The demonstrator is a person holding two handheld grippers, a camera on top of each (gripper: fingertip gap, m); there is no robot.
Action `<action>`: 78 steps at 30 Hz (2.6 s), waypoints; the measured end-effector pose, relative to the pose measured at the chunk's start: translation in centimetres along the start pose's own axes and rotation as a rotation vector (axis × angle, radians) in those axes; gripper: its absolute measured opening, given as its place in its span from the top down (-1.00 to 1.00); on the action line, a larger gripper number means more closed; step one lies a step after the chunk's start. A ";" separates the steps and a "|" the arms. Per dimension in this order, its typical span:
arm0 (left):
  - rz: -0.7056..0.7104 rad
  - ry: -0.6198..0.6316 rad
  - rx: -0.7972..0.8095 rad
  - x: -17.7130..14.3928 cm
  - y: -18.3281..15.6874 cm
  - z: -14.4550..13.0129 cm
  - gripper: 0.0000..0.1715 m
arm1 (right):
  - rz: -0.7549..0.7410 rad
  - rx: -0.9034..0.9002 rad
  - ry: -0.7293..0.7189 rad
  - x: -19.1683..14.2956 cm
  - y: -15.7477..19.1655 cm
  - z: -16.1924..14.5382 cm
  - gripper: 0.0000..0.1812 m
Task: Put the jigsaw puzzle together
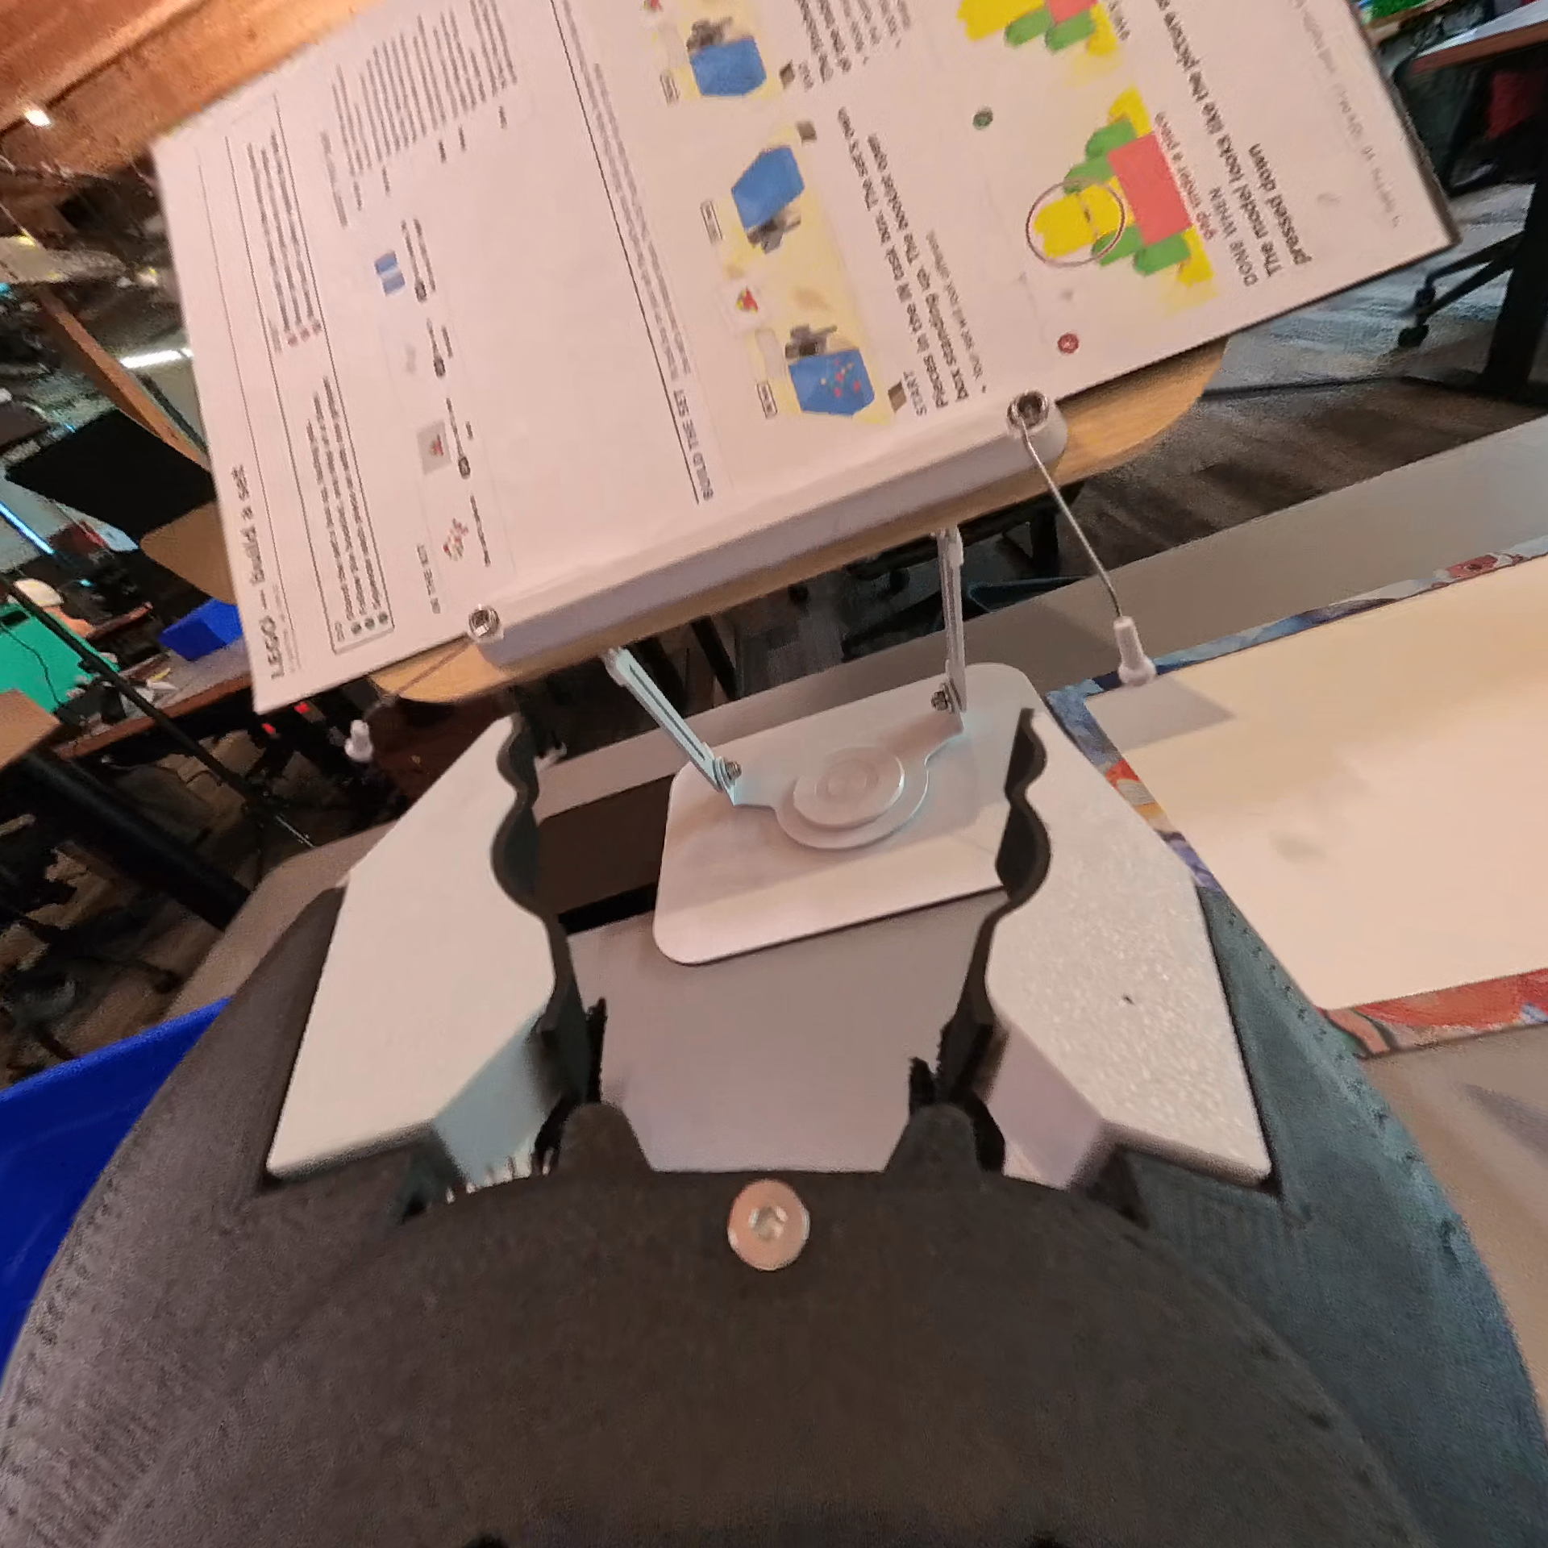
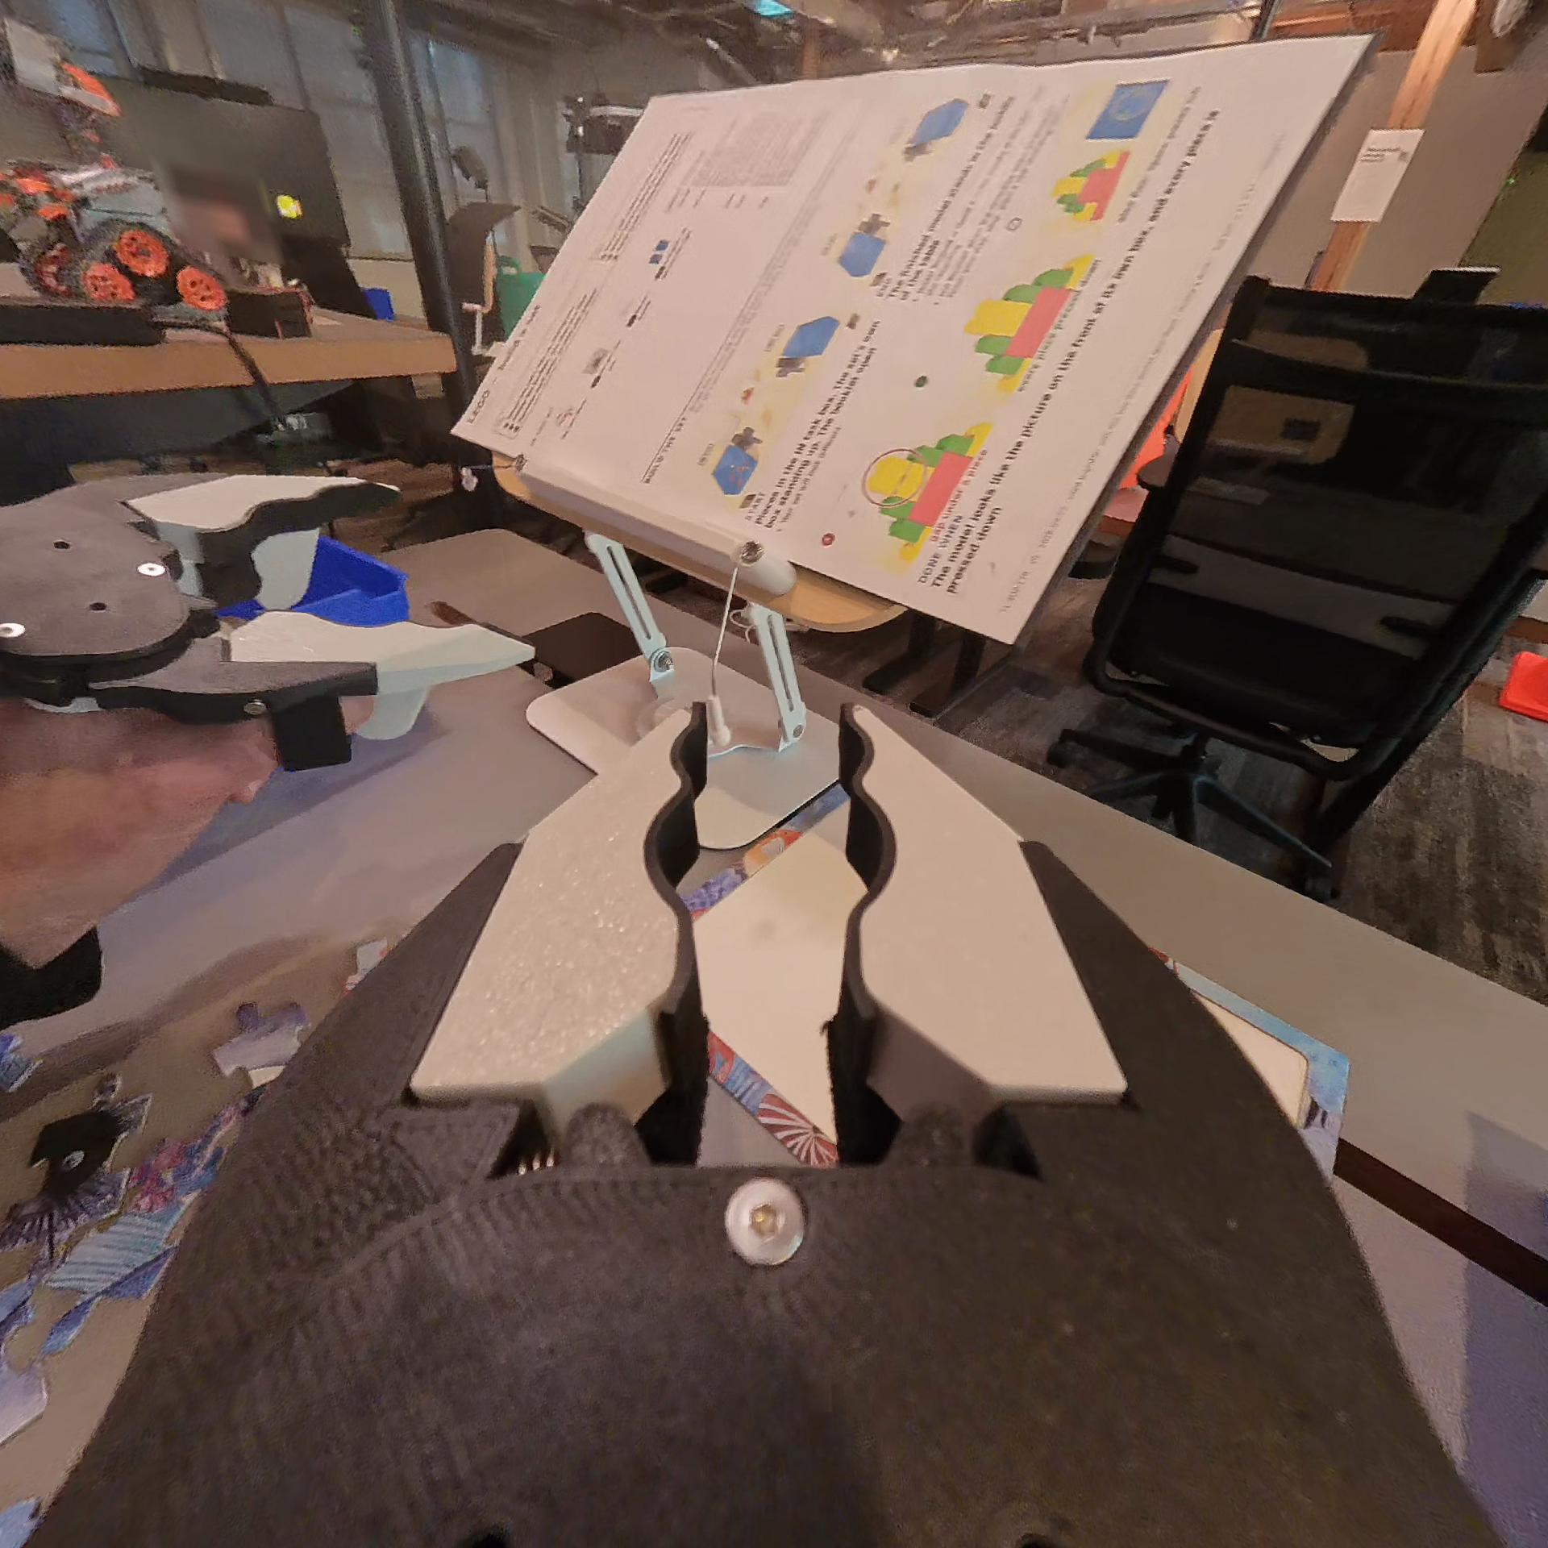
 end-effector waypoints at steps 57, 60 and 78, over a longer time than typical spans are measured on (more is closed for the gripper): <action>-1.190 0.063 0.459 -15.0 -15.0 0.1 0.36 | 0.190 0.112 0.753 -23.0 -0.2 -12.0 0.35; -1.270 0.083 0.533 -14.9 -17.6 -0.7 0.34 | 0.127 0.156 0.820 -25.7 -1.6 -14.1 0.35; -1.510 0.182 0.604 -19.3 -19.3 -3.5 0.32 | -0.004 0.336 0.930 -31.9 -3.0 -20.0 0.50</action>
Point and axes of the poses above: each gripper's, where its closed fingertips meet, x out along the fingers, z out of its top, y = z × x across the jaws, the point moved 5 cm from there along -x, back along the fingers, and after that the axes turned 12 degrees about z, right-handed, at the moved point
